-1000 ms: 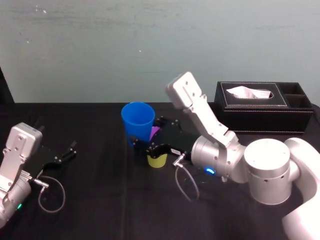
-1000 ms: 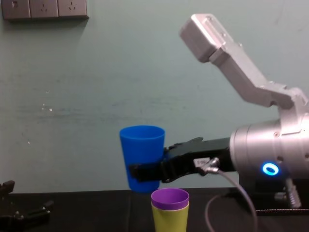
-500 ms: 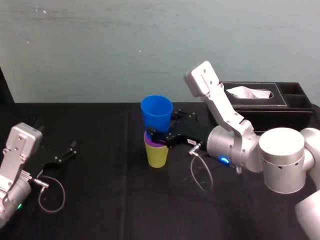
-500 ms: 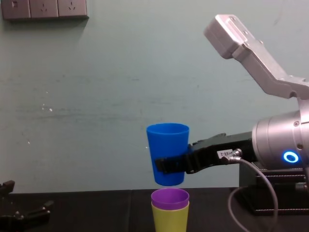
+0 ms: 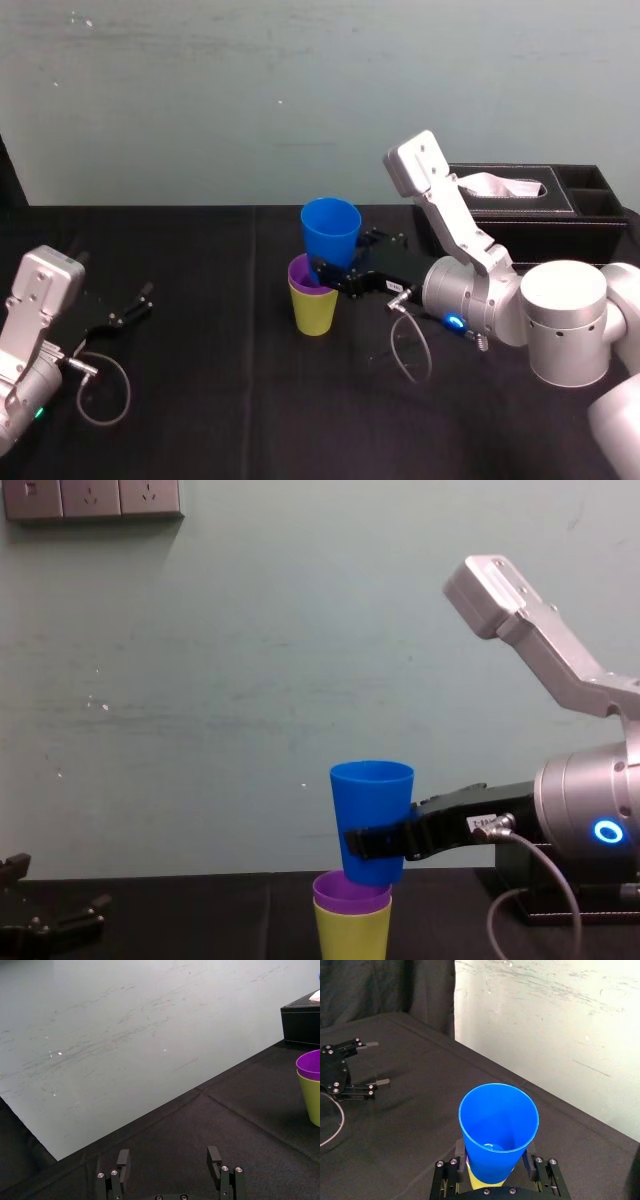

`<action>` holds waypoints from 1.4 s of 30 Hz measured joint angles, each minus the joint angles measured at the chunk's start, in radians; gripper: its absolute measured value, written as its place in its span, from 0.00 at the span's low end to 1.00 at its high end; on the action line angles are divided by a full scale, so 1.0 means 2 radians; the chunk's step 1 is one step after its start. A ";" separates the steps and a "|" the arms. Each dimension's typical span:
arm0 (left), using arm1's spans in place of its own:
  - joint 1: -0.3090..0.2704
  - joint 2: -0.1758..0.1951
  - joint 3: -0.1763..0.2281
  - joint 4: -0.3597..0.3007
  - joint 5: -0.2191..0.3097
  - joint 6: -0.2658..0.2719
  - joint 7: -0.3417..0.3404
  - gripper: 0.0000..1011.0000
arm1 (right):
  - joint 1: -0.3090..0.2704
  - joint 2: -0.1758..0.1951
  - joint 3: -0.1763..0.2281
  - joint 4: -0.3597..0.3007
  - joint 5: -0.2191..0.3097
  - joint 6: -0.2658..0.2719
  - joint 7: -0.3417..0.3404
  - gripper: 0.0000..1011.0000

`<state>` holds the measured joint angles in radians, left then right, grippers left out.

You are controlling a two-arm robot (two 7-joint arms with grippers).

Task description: Stack the three plastic cups sequentially using one hand.

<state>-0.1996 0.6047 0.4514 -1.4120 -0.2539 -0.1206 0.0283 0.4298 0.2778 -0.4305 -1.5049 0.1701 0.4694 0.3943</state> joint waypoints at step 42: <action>0.000 0.000 0.000 0.000 0.000 0.000 0.000 0.99 | 0.018 -0.016 -0.018 0.055 0.000 -0.044 -0.008 0.68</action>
<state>-0.1995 0.6047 0.4514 -1.4120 -0.2539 -0.1206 0.0283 0.4651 0.2450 -0.4669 -1.3958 0.1692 0.3809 0.3789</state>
